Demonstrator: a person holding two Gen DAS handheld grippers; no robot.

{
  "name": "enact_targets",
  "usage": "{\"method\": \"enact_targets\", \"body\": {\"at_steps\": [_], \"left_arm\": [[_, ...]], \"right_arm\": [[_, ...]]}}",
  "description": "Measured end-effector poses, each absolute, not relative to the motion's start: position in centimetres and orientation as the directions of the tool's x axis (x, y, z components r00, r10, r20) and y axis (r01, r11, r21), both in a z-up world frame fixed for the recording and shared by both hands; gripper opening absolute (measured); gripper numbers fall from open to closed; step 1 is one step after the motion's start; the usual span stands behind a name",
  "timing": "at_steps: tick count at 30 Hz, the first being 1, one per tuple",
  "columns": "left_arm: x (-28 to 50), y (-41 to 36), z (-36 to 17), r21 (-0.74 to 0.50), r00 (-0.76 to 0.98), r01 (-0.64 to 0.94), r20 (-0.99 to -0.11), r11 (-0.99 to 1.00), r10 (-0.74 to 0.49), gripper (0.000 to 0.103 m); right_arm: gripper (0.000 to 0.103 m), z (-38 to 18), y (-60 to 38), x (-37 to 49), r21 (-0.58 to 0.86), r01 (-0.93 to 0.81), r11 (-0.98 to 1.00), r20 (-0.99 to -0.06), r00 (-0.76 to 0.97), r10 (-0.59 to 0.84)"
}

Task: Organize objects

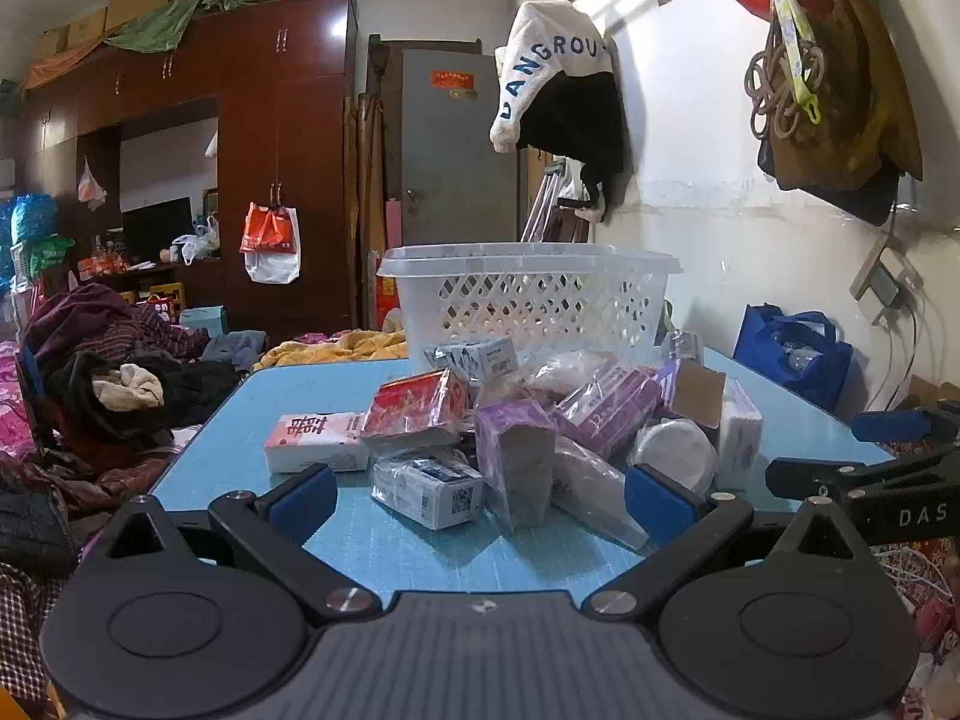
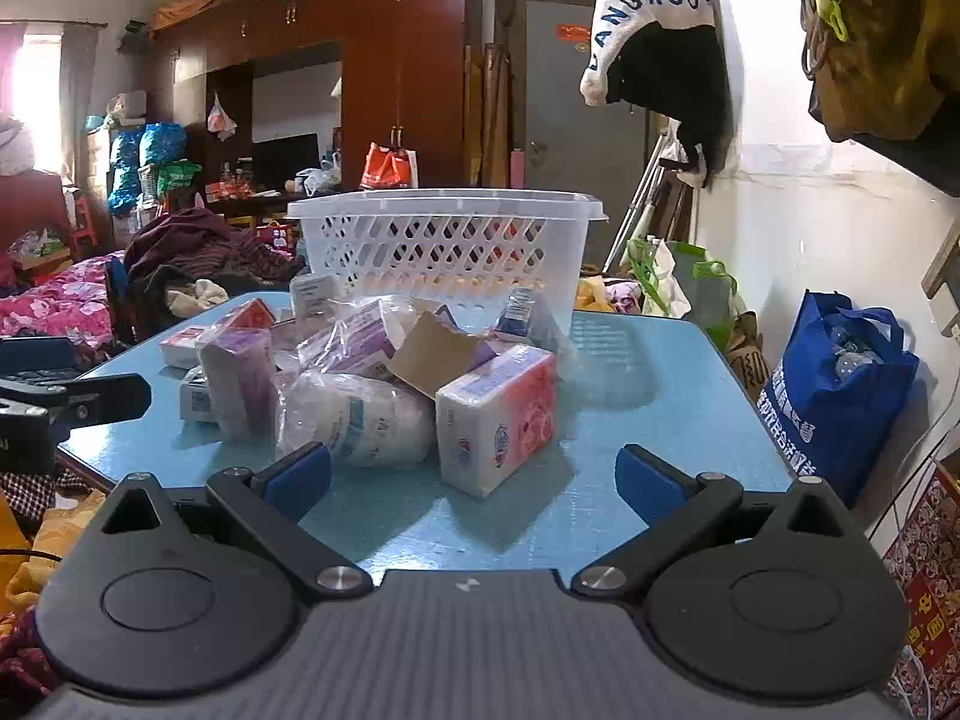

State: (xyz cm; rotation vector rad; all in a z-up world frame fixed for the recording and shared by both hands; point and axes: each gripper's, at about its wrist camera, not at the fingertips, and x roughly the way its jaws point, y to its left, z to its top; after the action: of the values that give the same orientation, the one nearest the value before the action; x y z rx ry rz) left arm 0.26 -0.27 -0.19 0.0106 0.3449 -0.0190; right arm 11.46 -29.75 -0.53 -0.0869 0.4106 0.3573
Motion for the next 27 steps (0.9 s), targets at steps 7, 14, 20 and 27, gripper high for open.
{"method": "enact_targets", "body": {"at_steps": [7, 14, 20, 27], "left_arm": [[0.17, -0.27, -0.21, 0.01, 0.942, 0.018, -0.336, 1.0, -0.014, 0.103], [0.18, -0.28, -0.21, 0.011, 0.942, 0.018, -0.335, 1.0, -0.013, 0.103], [0.16, -0.31, -0.19, 0.017, 0.942, 0.018, -0.335, 1.0, -0.011, 0.103], [0.16, -0.28, -0.19, 0.017, 0.942, 0.018, -0.335, 1.0, -0.011, 0.103]], "right_arm": [[0.103, -0.52, -29.9, 11.5, -0.007, -0.36, 0.933, -0.407, 0.853, 0.326], [0.103, -0.55, -29.75, 11.48, -0.016, -0.362, 0.932, -0.403, 0.855, 0.325], [0.103, -0.62, -29.69, 11.46, -0.011, -0.361, 0.932, -0.401, 0.856, 0.327], [0.103, -0.64, -29.67, 11.46, -0.011, -0.361, 0.933, -0.4, 0.856, 0.327]]}}
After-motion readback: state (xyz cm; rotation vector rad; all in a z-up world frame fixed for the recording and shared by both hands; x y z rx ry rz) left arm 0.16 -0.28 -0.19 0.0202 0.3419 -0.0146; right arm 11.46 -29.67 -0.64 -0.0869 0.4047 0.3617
